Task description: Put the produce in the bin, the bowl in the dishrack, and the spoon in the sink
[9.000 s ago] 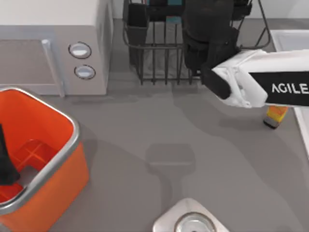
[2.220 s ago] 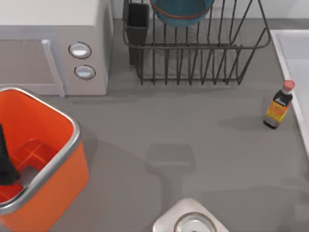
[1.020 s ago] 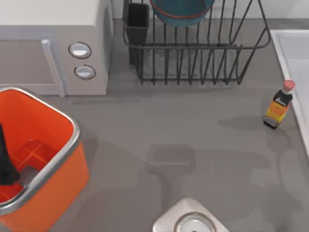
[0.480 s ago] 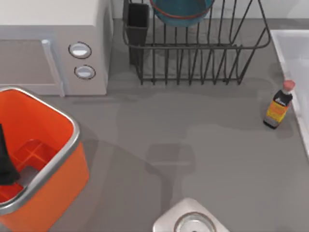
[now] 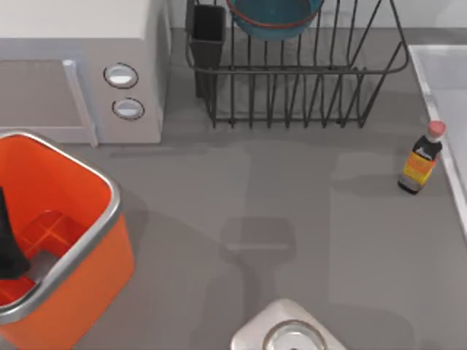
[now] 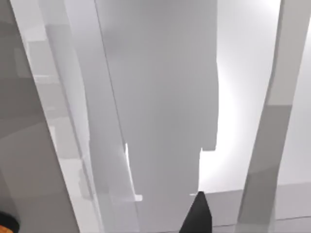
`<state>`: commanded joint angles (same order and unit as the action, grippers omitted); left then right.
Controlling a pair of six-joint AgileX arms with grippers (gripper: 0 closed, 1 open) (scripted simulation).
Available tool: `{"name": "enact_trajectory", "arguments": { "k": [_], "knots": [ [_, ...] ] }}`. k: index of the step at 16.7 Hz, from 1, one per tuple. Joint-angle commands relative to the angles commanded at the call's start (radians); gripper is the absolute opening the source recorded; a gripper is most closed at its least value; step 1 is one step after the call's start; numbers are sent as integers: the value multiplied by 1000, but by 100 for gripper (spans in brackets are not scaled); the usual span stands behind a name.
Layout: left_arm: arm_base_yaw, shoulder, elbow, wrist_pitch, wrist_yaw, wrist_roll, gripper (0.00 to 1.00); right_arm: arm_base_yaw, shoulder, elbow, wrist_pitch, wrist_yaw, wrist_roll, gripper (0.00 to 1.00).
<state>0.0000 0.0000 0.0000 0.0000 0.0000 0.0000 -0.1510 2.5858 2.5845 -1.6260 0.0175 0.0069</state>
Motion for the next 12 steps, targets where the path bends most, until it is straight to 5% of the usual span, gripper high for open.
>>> {"name": "enact_trajectory", "arguments": {
  "k": [12],
  "knots": [
    [0,0,0,0,0,0,100,3,-20,-160,135,-2,1,0]
  ]
}}
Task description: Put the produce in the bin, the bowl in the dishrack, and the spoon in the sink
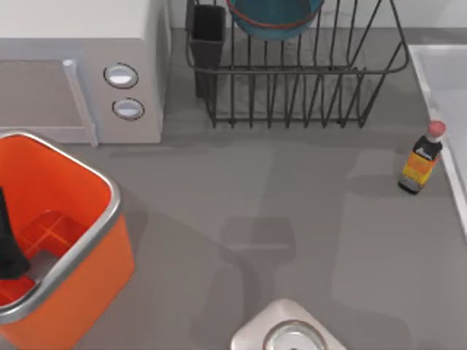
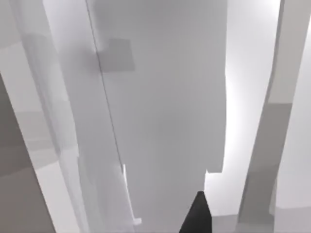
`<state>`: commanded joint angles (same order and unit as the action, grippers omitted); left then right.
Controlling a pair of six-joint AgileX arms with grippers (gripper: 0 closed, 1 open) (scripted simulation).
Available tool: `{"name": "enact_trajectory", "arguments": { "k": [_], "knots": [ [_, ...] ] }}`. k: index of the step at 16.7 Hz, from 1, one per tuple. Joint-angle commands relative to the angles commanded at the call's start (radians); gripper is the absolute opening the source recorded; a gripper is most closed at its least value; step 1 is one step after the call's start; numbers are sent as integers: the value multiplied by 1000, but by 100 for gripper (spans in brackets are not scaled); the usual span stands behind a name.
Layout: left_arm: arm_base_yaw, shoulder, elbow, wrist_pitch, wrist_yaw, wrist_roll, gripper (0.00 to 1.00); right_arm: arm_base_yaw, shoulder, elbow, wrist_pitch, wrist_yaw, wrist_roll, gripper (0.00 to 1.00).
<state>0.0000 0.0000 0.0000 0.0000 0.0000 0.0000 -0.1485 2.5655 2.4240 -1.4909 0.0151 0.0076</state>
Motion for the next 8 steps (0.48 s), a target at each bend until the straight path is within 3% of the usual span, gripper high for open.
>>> {"name": "enact_trajectory", "arguments": {
  "k": [7,8],
  "knots": [
    [0,0,0,0,0,0,100,-2,-6,-71,70,2,-1,0],
    [0,0,0,0,0,0,100,-2,-6,-71,70,2,-1,8]
  ]
}}
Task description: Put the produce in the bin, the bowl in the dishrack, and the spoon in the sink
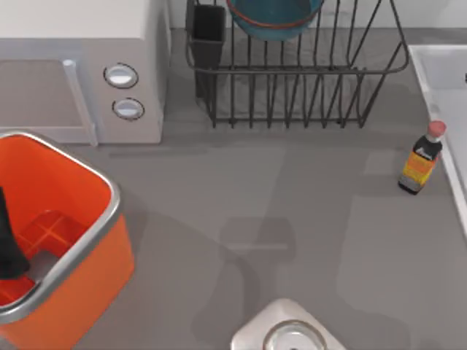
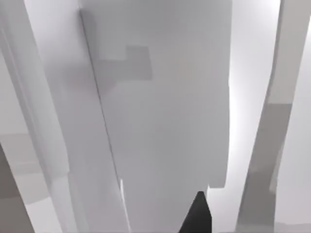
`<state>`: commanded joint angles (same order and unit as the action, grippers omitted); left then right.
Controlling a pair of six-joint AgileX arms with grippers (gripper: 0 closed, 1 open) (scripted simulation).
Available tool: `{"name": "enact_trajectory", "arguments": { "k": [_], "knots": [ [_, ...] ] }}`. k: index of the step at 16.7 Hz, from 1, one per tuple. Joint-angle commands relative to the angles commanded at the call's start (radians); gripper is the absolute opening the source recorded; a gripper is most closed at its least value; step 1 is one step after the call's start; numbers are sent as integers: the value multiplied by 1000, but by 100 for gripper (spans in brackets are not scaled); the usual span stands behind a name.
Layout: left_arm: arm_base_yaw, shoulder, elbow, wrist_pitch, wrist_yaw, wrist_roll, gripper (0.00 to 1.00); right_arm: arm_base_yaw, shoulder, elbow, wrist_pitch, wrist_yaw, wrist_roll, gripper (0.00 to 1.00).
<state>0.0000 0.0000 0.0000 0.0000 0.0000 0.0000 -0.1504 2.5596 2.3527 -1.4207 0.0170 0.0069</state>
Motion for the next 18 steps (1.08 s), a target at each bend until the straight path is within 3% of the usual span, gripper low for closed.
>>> {"name": "enact_trajectory", "arguments": {
  "k": [12,18],
  "knots": [
    [0,0,0,0,0,0,100,0,0,0,0,0,0,98],
    [0,0,0,0,0,0,100,0,0,0,0,0,0,100]
  ]
}}
